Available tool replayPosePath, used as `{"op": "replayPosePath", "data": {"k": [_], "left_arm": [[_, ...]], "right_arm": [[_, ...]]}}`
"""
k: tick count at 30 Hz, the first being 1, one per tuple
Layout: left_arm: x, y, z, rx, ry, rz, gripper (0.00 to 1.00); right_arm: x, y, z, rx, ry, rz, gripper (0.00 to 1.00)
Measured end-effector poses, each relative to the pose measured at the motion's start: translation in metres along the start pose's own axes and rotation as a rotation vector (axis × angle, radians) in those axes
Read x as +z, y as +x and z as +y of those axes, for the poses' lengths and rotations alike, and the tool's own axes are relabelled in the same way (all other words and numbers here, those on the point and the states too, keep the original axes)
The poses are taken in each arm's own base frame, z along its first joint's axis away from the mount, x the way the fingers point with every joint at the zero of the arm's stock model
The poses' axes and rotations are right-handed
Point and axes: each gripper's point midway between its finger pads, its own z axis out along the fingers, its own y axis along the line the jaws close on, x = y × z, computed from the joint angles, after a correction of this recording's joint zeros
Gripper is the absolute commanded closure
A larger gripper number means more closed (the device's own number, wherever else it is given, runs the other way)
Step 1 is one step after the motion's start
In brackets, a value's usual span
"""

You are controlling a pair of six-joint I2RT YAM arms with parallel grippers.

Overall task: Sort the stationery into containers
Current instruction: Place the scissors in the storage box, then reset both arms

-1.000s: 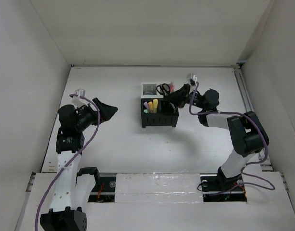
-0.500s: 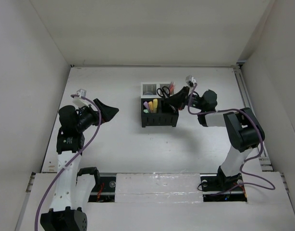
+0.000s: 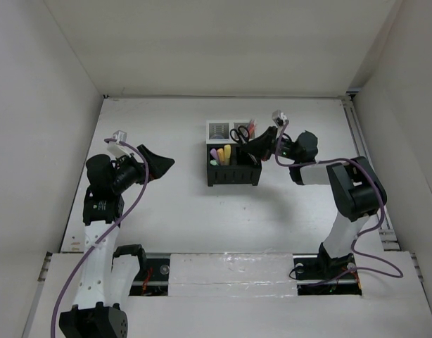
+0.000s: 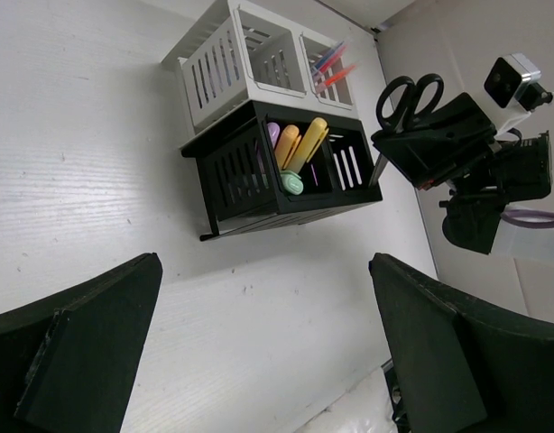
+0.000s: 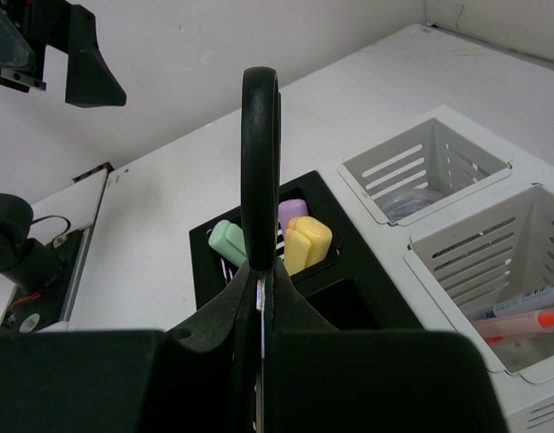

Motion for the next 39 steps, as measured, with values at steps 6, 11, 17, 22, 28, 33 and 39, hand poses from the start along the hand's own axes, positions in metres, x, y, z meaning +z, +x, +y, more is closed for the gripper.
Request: {"op": "replayPosePath", "data": {"k": [6,11,17,22,28,33,39], "left_arm": [[0.0,-0.001,-0.001,0.003,0.005,-0.002,0.0],[0.0,-0.001,-0.002,0.005,0.009,-0.002,0.0],[0.0,-0.001,-0.002,0.007,0.011,-0.003,0.0],[0.0,-0.001,-0.002,0.007,0.012,-0.003,0.0],[0.002,-0.001,-0.001,0.003,0.011,0.002,0.0],[0.002,-0.001,-0.001,0.003,0.011,0.003,0.0],[0.002,-0.001,0.0,0.003,0.008,0.001,0.0]], "right_arm": [[-0.001,0.007,-0.004,0.03,0.008,0.009,0.9],[-0.003,0.011,-0.003,0.045,0.012,0.014,0.83],[-0.009,0.017,-0.005,0.063,0.027,0.019,0.78],[-0.015,0.027,-0.006,0.091,0.043,0.031,0.75],[-0.018,0.024,0.0,0.086,0.041,0.025,0.6],[-0.02,0.003,0.016,0.039,0.025,-0.005,0.44],[-0.024,-0.049,0.043,-0.085,0.0,-0.085,0.0]]}}
